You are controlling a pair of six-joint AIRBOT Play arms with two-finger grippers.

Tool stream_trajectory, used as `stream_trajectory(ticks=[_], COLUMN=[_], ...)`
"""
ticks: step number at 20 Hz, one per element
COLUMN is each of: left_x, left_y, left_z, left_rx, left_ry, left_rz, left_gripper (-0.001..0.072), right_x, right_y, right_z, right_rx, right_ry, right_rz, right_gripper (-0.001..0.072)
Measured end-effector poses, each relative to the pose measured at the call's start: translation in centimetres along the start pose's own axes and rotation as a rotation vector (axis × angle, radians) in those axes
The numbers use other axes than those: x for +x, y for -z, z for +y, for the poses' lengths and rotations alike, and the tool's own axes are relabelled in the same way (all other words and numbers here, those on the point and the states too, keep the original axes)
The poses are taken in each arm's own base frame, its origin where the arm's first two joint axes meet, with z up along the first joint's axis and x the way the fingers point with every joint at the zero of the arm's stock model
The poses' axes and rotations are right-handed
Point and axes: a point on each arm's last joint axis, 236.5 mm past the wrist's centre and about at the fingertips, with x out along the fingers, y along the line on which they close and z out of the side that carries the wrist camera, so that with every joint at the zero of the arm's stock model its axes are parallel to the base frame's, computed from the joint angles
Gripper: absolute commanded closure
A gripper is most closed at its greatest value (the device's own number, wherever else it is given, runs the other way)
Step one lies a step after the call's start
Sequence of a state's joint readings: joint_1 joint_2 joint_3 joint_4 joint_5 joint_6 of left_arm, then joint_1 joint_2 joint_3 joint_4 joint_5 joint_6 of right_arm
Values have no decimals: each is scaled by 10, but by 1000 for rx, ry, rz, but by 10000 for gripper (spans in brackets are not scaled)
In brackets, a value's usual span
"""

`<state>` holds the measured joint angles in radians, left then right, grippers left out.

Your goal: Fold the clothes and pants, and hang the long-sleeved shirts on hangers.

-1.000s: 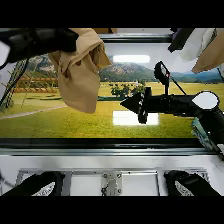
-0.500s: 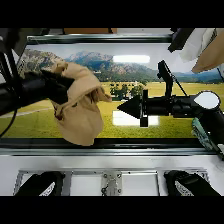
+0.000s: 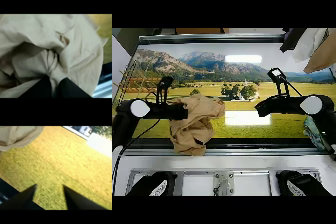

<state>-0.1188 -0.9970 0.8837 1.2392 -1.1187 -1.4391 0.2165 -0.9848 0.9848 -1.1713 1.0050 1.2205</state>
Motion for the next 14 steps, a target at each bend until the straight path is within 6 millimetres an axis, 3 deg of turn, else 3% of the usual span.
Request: stream_trajectory(ticks=[2,5,8,14], left_x=[20,30,30,29], left_y=[19,32,30,31], left_z=[26,44,50,51], left_rx=[-90,-162,-183,-192], left_ry=[-13,-14,-13,-9], left_rz=[104,183,196,215], left_gripper=[693,693,693,693], right_x=[16,50,92,201], right_y=[9,13,4,-21], right_z=[-10,-13,-9,19], right_rx=[42,104,159,284], right_ry=[23,2,-41,-177], right_rz=[53,122,157,197], right_gripper=[142,142,141,142])
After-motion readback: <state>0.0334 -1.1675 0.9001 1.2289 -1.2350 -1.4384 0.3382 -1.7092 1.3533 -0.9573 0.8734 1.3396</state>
